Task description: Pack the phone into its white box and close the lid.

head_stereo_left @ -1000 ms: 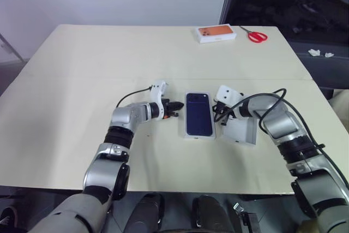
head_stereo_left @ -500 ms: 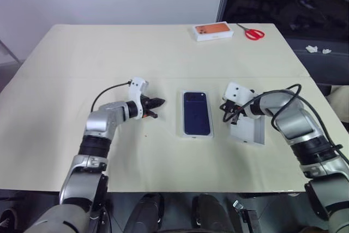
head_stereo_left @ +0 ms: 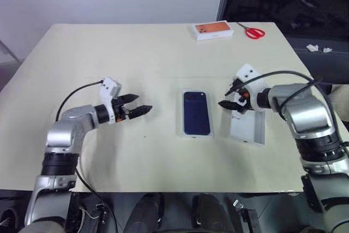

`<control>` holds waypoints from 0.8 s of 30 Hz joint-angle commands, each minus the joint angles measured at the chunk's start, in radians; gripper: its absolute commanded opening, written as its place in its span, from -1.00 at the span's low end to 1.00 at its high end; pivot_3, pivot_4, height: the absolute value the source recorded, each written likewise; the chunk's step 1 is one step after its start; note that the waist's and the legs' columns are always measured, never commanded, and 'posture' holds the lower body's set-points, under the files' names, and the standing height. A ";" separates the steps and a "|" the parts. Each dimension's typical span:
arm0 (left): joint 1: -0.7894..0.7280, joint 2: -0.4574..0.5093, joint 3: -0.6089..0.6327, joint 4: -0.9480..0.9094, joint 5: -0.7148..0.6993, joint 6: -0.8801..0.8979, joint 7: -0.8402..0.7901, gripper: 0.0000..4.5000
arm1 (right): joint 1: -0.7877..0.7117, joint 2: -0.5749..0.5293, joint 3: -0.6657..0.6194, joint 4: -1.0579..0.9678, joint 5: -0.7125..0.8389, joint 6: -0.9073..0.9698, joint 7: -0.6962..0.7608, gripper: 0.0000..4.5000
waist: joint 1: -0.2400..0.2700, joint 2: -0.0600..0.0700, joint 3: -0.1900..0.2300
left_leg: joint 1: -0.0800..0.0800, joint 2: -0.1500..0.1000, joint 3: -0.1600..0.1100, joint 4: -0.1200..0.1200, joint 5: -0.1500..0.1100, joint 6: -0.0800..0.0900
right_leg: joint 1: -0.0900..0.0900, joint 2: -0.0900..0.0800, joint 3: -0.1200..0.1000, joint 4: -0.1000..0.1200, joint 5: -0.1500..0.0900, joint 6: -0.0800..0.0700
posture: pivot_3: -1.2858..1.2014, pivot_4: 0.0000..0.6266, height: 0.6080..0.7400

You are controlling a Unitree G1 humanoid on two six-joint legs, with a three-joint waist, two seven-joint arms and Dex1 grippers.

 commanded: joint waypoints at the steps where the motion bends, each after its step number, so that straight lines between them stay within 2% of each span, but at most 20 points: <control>1: 0.015 0.018 0.049 -0.063 -0.037 -0.031 -0.006 1.00 | -0.040 -0.007 -0.058 -0.082 0.033 0.224 -0.062 0.99 | 0.006 0.000 0.000 | -0.001 0.000 0.000 0.000 0.000 0.000 | 0.000 0.000 0.000 0.000 0.000 0.000 | 0.03 -0.52 1.00; 3: 0.011 0.013 0.062 -0.064 -0.052 -0.020 0.008 1.00 | -0.058 0.011 -0.081 -0.115 0.049 0.383 -0.100 0.99 | 0.007 0.000 0.000 | -0.004 0.000 0.000 0.002 0.000 0.000 | -0.003 0.000 0.000 0.000 0.000 0.000 | 0.03 -0.52 1.00; 5: 0.006 0.001 0.057 -0.053 -0.037 -0.042 0.030 1.00 | -0.046 0.039 -0.101 -0.137 0.067 0.448 -0.144 0.99 | 0.006 0.000 0.000 | -0.005 0.000 0.000 0.002 0.000 0.000 | -0.003 0.000 0.000 0.000 0.000 0.000 | 0.03 -0.52 1.00; 12: 0.003 -0.032 0.044 -0.055 -0.042 -0.035 0.064 1.00 | -0.025 0.145 -0.221 -0.059 0.178 0.457 -0.355 0.99 | 0.003 0.001 0.000 | -0.005 0.000 0.000 0.002 0.000 0.000 | -0.004 0.000 0.000 0.002 0.000 0.000 | 0.03 -0.52 1.00; 21: -0.004 -0.057 0.045 -0.054 -0.036 -0.044 0.105 1.00 | 0.014 0.299 -0.320 -0.057 0.467 0.457 -0.773 0.99 | -0.012 0.001 0.000 | -0.005 0.000 0.001 0.002 0.001 -0.001 | -0.005 0.000 0.000 0.004 0.000 0.000 | 0.03 -0.52 1.00; 24: -0.003 -0.056 0.044 -0.057 -0.037 -0.044 0.111 1.00 | 0.013 0.311 -0.333 -0.059 0.594 0.457 -0.922 0.99 | -0.018 0.001 0.000 | -0.005 0.000 0.001 0.002 0.001 -0.001 | -0.005 0.000 0.000 0.004 0.000 0.000 | 0.03 -0.52 1.00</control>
